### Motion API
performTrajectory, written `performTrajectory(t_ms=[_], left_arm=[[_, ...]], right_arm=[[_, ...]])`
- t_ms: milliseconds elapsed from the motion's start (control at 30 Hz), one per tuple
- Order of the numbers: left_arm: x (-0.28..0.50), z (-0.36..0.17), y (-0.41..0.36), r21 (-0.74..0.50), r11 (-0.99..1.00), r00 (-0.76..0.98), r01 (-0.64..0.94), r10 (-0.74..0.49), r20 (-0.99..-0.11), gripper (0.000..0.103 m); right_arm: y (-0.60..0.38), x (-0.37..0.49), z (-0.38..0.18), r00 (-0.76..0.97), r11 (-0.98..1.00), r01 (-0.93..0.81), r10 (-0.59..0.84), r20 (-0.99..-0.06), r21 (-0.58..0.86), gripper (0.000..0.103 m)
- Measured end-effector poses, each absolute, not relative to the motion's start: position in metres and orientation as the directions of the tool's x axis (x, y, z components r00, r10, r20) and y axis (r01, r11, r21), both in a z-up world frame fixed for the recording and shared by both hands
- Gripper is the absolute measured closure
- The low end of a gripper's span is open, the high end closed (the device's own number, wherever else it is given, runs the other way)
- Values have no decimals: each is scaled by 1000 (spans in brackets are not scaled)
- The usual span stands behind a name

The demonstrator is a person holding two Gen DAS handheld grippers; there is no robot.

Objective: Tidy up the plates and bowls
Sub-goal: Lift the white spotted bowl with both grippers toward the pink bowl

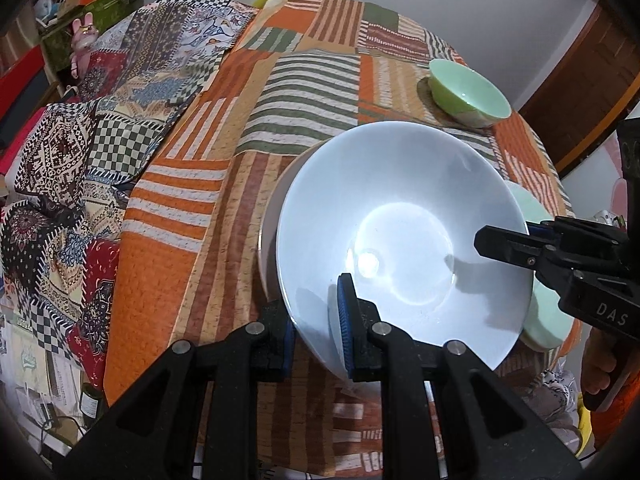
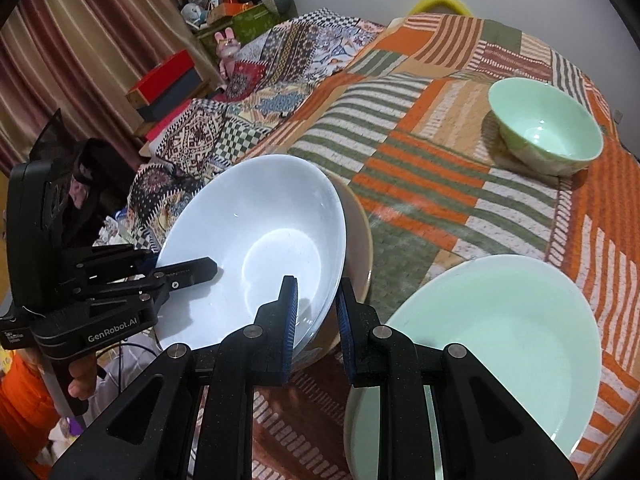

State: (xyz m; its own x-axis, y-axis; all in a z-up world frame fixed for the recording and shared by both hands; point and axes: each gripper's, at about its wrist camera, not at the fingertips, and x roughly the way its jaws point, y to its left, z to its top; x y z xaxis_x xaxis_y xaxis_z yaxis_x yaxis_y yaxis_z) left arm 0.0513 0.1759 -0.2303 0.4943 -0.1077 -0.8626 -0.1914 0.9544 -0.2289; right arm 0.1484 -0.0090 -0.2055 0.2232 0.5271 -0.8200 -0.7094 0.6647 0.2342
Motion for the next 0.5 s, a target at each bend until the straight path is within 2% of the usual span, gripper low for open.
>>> performTrajectory(t_ms=[500], left_arm=[[58,-234,180,-246,948,496,-199,-119,-860,85]], right_arm=[[-2,152,-216,198,669,-709,491,-848,222,85]])
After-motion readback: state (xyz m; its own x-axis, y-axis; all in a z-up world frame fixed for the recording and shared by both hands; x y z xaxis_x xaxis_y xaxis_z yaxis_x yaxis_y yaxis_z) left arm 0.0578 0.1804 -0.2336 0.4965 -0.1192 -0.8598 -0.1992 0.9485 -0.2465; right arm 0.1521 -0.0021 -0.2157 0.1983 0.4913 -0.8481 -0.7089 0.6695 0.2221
